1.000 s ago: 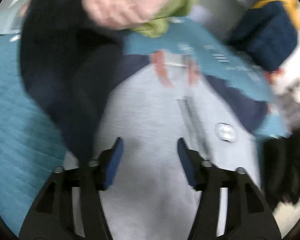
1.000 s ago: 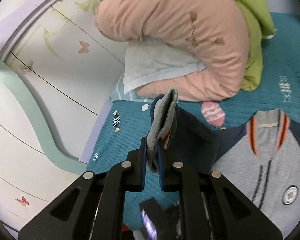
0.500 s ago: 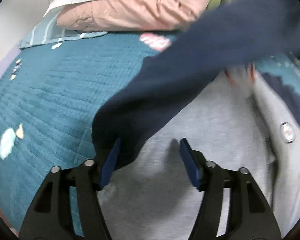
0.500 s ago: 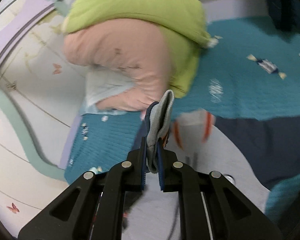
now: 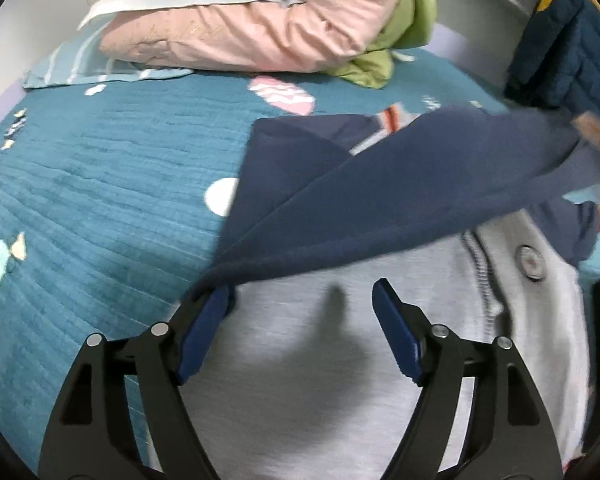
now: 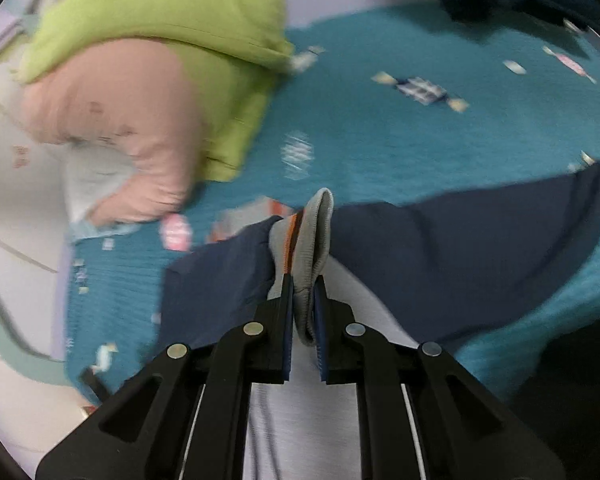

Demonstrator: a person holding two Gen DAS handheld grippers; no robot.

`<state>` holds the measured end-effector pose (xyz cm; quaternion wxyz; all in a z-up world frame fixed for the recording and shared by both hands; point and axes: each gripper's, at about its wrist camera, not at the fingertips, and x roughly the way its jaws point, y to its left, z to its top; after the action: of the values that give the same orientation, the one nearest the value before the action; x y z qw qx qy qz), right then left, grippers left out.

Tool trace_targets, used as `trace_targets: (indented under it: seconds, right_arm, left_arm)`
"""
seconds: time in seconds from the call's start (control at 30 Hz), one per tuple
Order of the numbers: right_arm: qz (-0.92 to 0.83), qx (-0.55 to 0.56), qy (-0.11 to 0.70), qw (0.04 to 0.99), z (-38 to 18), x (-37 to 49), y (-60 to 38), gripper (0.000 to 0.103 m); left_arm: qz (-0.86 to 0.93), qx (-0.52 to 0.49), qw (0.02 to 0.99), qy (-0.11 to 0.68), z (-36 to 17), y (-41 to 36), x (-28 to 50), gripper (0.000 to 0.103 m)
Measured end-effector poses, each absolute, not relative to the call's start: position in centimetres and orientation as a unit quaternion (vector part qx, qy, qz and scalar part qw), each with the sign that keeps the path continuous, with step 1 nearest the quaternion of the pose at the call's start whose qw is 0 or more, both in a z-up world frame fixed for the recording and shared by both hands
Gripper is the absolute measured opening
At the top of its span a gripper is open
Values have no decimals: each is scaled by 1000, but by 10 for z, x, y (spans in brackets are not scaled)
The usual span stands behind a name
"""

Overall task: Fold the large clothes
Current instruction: 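Lift the sleeve with the right gripper and carry it across the jacket body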

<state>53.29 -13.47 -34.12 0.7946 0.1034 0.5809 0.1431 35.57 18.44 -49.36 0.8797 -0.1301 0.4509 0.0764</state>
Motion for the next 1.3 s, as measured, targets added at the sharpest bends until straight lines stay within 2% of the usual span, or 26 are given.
trace_targets:
  seconds: [0.43,0.67,0.83,0.97,1.07,1.13,1.3]
  right_arm:
    - [50,22,647,761,-453,535,-186,9]
    - [31,27,661,749,-488,528,-192,13]
    - [48,62,652,754,-465,526,-198,26]
    - [68,73,636,765,-425,529,-205,27]
    - [87,97,614,778,-385,538,-221,28]
    - [85,103,598,790,-357,545,-235,34]
    - [73,101,568,814,-307,564,-283,37]
  left_arm:
    - [36,-147,861,486,-510,159,348,78]
    - [19,-167,852,495,-489,146,344,80]
    - [-6,-189,857,479,-453,120,337,88]
    - [-57,-173,876,447,-427,75,363,90]
    - [-87,-144,879,445,-426,38,400,89]
    - [-101,-117,875,459,-432,6,435,89]
    - [-122,-99,857,491,-451,-49,490,89]
